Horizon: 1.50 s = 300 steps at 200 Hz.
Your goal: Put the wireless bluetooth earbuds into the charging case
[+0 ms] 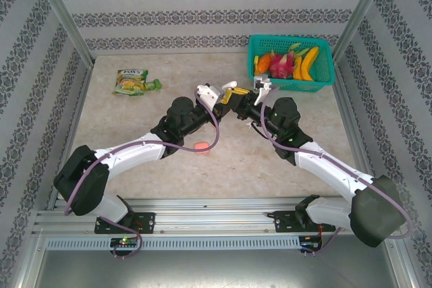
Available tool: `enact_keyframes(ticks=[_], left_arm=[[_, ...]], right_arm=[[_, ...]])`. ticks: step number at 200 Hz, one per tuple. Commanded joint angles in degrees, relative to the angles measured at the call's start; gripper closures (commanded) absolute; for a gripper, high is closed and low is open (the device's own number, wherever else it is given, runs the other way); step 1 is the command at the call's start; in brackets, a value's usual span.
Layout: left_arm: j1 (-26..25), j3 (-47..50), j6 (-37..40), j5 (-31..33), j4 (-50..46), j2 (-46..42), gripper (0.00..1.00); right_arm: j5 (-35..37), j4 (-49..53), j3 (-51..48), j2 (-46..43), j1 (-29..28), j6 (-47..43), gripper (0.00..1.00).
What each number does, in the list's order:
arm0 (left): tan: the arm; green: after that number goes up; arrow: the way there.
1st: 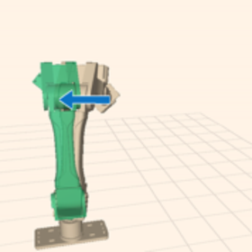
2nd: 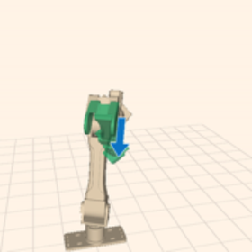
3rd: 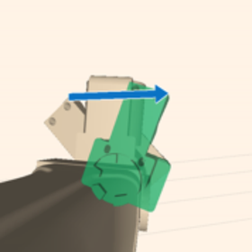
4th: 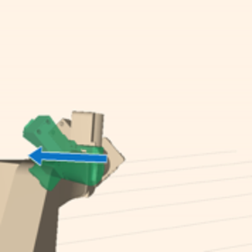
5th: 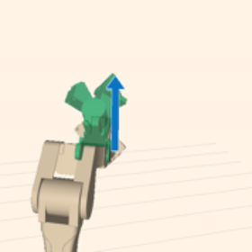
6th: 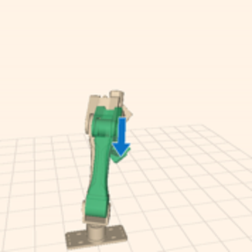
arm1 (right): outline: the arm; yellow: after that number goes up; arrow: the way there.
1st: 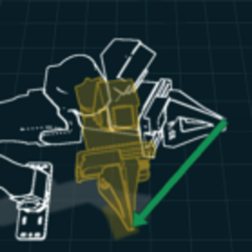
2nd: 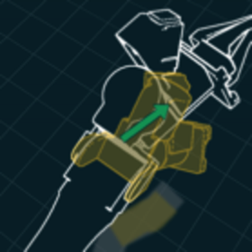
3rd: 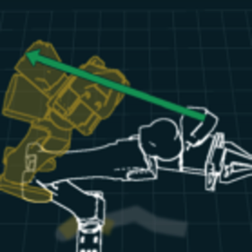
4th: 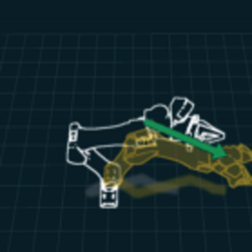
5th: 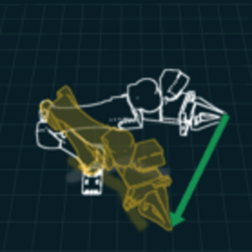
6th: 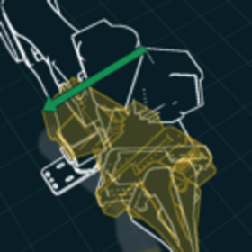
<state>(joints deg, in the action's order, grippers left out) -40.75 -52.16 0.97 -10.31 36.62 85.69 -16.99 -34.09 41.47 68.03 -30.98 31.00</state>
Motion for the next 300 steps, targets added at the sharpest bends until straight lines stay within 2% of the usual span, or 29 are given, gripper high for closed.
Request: enact_keyframes(ticks=[1,31,84,106,202,300], left_arm=[[-0.29,-2.53,-0.62,-2.30,5.20,-0.58,1.00],[-0.29,-2.46,-0.45,-2.18,5.22,-0.52,1.00],[-0.29,-2.38,-0.44,-2.18,5.04,-0.49,1.00],[-0.29,-2.17,-0.49,-2.13,5.04,-0.44,1.00],[-0.25,-1.39,-1.32,-1.83,5.74,0.21,1.00],[-0.29,-0.26,-1.94,-1.20,6.49,0.44,1.00]], right_arm=[[-0.06,5.93,0.79,1.31,-1.09,-3.96,0.80],[0.81,7.11,0.90,1.58,-1.45,-5.43,0.79],[2.80,7.31,0.76,0.99,-1.20,-4.74,0.67],[3.48,7.72,1.31,0.53,-0.80,-3.54,0.61],[3.54,8.95,4.04,-1.03,2.46,4.31,0.43],[0.95,10.42,6.93,-4.17,4.26,10.65,0.37]])
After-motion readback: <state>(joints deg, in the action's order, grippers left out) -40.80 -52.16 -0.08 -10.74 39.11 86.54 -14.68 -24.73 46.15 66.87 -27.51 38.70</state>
